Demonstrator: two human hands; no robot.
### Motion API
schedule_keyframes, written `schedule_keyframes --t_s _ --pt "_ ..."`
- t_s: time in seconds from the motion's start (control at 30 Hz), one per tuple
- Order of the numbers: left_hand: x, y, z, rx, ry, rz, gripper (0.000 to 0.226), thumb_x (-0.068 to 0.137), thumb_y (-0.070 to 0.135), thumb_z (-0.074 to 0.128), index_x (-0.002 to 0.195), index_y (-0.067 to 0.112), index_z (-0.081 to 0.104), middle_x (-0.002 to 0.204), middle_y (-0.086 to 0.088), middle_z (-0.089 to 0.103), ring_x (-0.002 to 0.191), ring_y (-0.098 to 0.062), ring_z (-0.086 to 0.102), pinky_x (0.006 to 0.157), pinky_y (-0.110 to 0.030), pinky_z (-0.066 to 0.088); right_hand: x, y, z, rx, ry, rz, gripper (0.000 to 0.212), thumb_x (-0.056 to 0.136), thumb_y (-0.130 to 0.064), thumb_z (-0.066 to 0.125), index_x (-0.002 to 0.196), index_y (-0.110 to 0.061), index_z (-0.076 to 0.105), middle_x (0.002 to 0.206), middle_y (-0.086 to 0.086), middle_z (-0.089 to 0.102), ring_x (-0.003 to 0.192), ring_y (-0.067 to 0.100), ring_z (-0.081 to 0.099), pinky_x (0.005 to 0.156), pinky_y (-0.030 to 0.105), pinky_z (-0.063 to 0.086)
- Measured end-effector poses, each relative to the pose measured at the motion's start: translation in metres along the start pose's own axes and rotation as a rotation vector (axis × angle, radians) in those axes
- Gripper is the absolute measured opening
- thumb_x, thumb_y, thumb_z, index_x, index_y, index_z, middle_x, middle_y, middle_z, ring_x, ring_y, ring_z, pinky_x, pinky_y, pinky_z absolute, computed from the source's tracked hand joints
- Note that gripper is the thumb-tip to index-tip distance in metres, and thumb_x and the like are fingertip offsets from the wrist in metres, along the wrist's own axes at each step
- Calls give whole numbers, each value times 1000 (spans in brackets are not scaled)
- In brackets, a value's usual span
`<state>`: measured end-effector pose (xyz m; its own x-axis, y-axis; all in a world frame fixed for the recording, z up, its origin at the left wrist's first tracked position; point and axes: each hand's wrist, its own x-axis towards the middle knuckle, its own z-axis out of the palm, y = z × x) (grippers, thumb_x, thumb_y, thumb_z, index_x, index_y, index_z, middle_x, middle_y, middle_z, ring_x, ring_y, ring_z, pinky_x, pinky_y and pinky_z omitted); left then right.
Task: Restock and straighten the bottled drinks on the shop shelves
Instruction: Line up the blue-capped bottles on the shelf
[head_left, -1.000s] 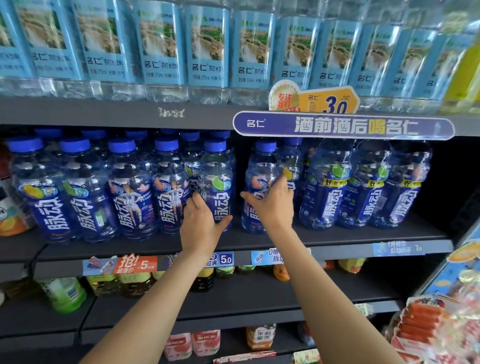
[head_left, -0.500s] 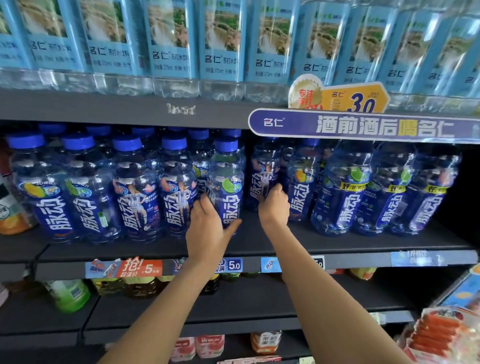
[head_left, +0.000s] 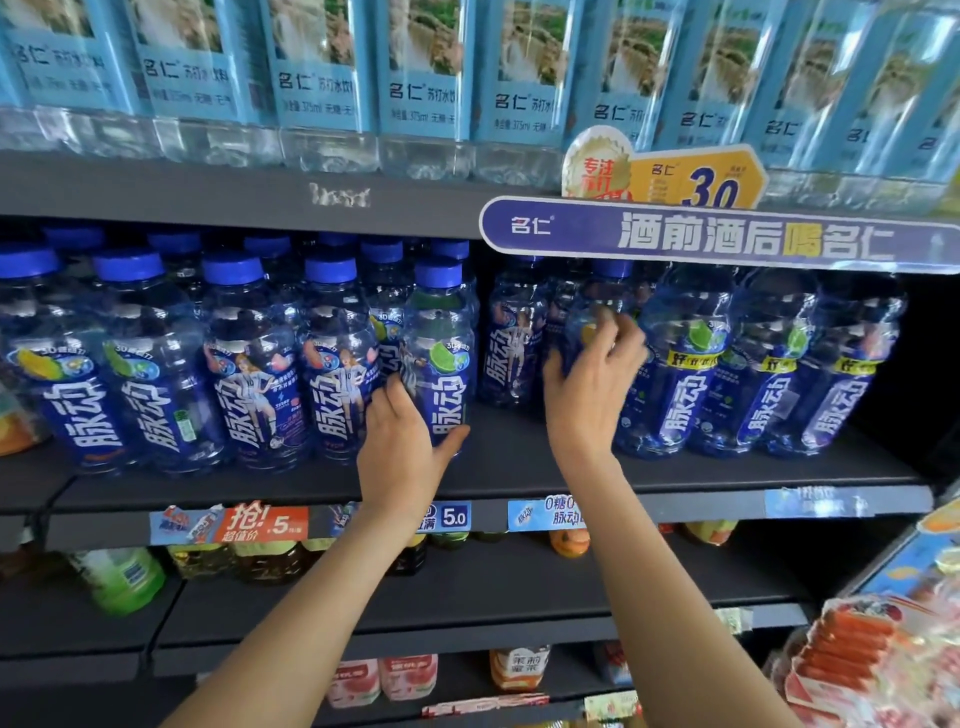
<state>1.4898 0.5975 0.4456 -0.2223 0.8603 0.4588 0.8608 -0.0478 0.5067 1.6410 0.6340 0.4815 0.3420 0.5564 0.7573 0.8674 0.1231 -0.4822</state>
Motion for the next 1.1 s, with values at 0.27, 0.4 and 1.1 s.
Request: schedule_keyframes --t_s 0.27,0.4,1.1 --pt "-2 2 -1 -31 -7 -2 85 79 48 65 136 0 25 126 -15 43 119 -28 42 81 -37 47 21 2 32 -354 -116 206 94 74 -28 76 142 6 21 143 22 36 127 32 42 101 35 39" --pt "-1 0 -3 -14 -28 4 84 80 50 63 136 1 24 127 -13 42 120 -26 43 81 -35 48 26 6 36 -305 -43 243 91 62 -10 81 135 0 29 128 16 54 108 29 58 69 35 55" --pt "1 4 -2 13 -40 -37 86 81 51 61 139 3 21 131 -12 39 123 -26 41 78 -34 48 -36 6 2 462 -697 307 88 72 -20 79 141 -12 25 135 6 50 122 22 49 93 25 40"
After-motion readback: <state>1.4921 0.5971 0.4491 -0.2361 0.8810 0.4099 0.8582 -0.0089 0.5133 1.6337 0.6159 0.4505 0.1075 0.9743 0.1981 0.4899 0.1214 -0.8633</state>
